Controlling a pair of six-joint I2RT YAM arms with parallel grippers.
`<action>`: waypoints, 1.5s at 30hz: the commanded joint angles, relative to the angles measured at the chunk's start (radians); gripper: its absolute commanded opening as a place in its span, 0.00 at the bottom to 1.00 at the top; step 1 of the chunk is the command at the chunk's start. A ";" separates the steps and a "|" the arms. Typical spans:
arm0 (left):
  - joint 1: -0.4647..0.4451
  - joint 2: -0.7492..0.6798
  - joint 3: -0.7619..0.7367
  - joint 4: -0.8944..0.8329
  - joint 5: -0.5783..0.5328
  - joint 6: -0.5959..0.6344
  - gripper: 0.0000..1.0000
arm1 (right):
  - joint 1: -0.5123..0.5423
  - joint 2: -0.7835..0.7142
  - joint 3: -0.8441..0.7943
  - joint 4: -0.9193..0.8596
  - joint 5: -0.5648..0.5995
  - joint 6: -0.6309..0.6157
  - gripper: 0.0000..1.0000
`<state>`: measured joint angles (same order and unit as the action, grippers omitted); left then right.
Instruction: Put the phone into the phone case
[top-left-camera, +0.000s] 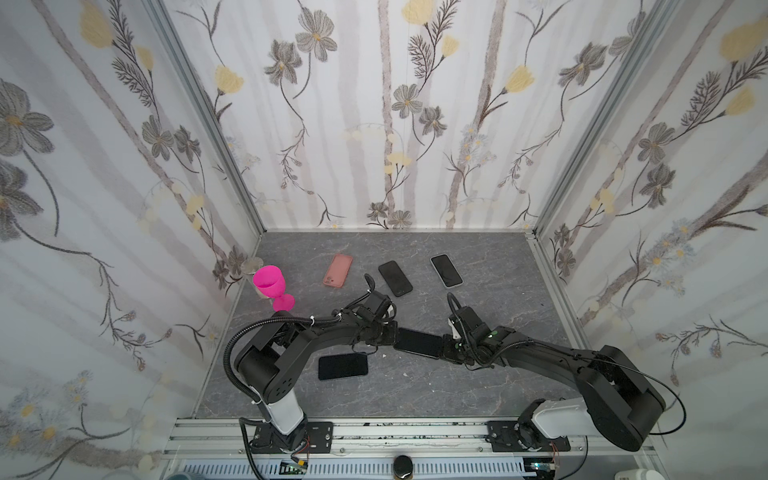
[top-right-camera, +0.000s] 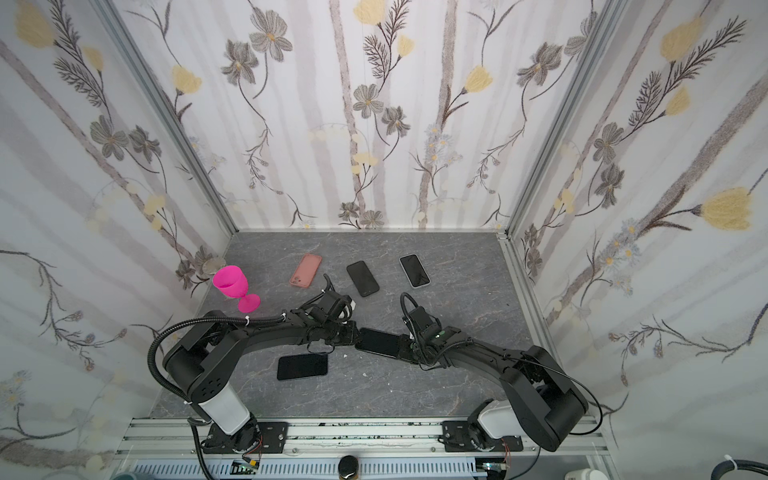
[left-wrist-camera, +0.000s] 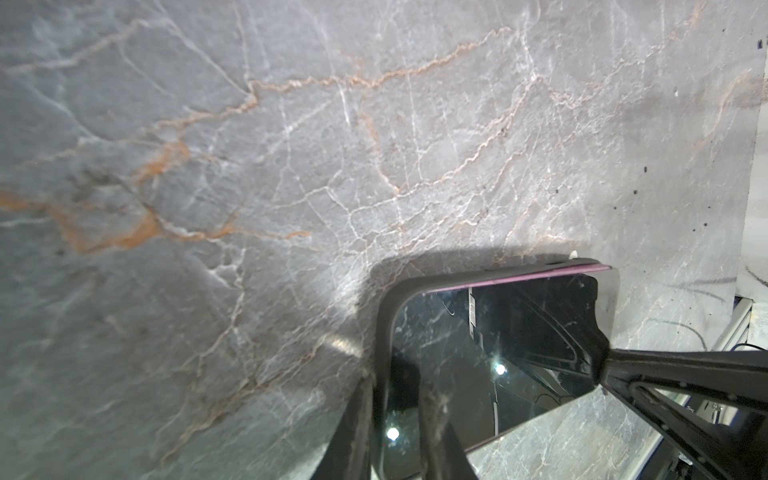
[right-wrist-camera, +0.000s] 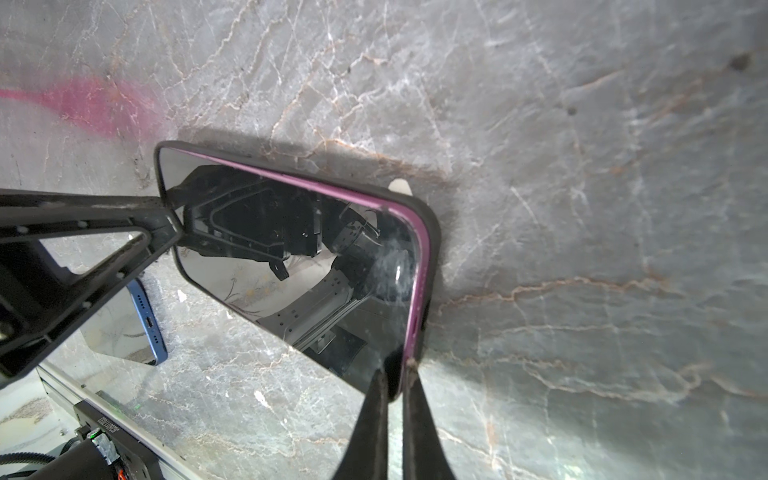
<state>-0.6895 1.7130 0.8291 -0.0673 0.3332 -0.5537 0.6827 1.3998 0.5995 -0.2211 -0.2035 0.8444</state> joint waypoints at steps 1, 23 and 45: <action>-0.005 0.011 -0.004 -0.108 -0.011 0.005 0.21 | 0.011 0.038 -0.014 -0.015 0.014 -0.018 0.07; -0.005 0.003 -0.009 -0.104 -0.006 0.002 0.20 | 0.032 0.093 0.001 -0.038 0.047 -0.025 0.05; 0.027 -0.051 0.126 -0.152 -0.010 0.016 0.21 | 0.013 -0.065 0.218 -0.192 0.186 -0.116 0.18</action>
<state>-0.6643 1.6554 0.9371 -0.2062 0.3256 -0.5510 0.7017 1.3205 0.8074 -0.3889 -0.0383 0.7525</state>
